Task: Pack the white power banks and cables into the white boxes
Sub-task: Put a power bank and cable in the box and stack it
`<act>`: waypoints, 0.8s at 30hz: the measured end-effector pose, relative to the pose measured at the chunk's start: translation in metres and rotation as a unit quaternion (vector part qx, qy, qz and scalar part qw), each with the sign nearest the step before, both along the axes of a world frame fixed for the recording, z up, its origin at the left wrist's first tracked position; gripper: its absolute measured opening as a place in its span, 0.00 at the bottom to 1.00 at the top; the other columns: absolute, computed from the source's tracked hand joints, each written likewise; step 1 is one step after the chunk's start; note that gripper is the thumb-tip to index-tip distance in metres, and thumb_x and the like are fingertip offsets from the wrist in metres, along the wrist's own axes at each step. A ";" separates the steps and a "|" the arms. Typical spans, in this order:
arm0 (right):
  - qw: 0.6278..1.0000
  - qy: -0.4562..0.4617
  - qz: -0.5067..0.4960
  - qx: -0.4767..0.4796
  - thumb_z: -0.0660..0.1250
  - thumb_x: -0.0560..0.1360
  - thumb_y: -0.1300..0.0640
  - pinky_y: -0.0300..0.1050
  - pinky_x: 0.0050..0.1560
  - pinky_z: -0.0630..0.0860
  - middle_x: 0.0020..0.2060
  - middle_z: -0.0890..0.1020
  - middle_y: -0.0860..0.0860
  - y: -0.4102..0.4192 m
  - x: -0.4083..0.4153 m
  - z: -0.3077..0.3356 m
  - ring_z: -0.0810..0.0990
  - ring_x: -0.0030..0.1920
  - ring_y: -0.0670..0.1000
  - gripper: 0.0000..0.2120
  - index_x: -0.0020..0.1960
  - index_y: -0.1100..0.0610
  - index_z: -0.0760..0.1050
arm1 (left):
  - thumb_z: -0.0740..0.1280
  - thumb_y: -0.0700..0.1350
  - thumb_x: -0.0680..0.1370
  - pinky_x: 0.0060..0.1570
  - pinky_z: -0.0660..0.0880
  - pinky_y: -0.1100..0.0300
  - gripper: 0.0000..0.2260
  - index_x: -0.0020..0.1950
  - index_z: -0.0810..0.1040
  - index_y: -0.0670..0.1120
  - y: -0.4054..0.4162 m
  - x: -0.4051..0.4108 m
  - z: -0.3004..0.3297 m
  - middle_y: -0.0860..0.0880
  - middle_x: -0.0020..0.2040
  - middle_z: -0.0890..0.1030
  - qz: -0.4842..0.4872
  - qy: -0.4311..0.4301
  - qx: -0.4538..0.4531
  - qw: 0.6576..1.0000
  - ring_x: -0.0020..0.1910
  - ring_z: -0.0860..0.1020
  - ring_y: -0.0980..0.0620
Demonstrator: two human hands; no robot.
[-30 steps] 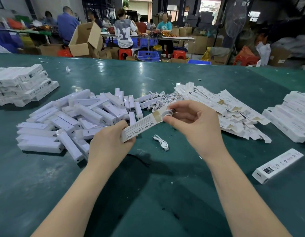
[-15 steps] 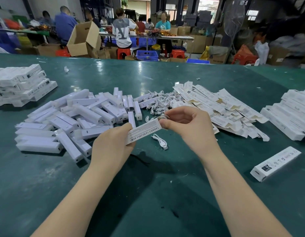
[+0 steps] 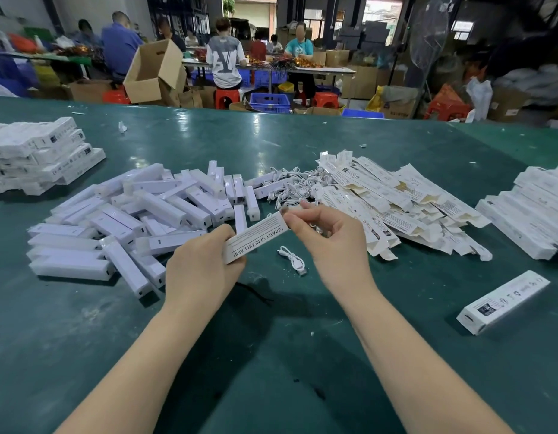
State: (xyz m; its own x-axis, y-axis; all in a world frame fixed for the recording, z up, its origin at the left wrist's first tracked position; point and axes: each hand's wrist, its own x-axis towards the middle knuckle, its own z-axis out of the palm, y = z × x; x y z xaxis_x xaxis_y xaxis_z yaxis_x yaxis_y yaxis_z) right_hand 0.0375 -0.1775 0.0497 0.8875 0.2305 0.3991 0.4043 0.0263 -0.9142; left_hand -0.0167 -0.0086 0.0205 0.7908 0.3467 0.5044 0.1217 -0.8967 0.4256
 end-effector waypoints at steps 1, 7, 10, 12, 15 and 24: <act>1.000 -0.003 -0.003 -0.008 0.73 0.74 0.56 0.41 0.66 0.70 0.49 0.84 0.38 0.002 -0.001 -0.001 0.77 0.60 0.37 0.09 0.39 0.44 0.85 | 0.70 0.46 0.72 0.28 0.67 0.56 0.08 0.38 0.71 0.50 -0.001 0.000 0.000 0.52 0.28 0.71 -0.003 -0.001 -0.008 1.000 0.30 0.71 0.45; 0.998 0.024 0.047 -0.021 0.61 0.82 0.52 0.34 0.66 0.64 0.58 0.80 0.45 0.012 -0.007 -0.004 0.72 0.65 0.36 0.14 0.44 0.48 0.84 | 0.70 0.48 0.74 0.30 0.68 0.57 0.12 0.36 0.67 0.53 -0.005 0.000 0.001 0.55 0.30 0.73 -0.010 0.026 -0.049 0.998 0.32 0.72 0.52; 0.997 -0.002 0.046 0.065 0.62 0.81 0.57 0.37 0.60 0.73 0.52 0.83 0.42 0.014 -0.011 -0.006 0.79 0.58 0.41 0.08 0.52 0.48 0.79 | 0.69 0.49 0.74 0.31 0.70 0.55 0.14 0.34 0.65 0.52 -0.006 -0.001 0.002 0.54 0.30 0.72 -0.024 0.014 -0.081 0.996 0.32 0.71 0.51; 0.992 0.013 0.066 0.102 0.61 0.79 0.58 0.44 0.60 0.76 0.52 0.83 0.44 0.013 -0.009 -0.006 0.80 0.56 0.44 0.11 0.56 0.49 0.77 | 0.68 0.49 0.74 0.33 0.73 0.53 0.11 0.36 0.68 0.51 -0.007 -0.002 0.003 0.53 0.30 0.74 -0.037 0.009 -0.103 0.994 0.33 0.73 0.50; 0.995 -0.016 0.069 0.076 0.59 0.78 0.64 0.46 0.57 0.79 0.51 0.84 0.44 0.009 -0.005 -0.004 0.80 0.52 0.44 0.16 0.55 0.48 0.80 | 0.68 0.49 0.74 0.36 0.75 0.52 0.08 0.39 0.72 0.50 -0.008 -0.003 0.004 0.53 0.32 0.75 -0.041 0.019 -0.128 0.991 0.35 0.75 0.50; 0.992 -0.014 0.063 0.112 0.66 0.78 0.66 0.33 0.52 0.77 0.48 0.86 0.48 0.010 -0.007 -0.004 0.83 0.51 0.40 0.10 0.47 0.54 0.82 | 0.69 0.47 0.73 0.37 0.76 0.51 0.06 0.39 0.73 0.51 -0.007 -0.003 0.000 0.53 0.32 0.77 -0.056 0.024 -0.144 0.988 0.34 0.75 0.50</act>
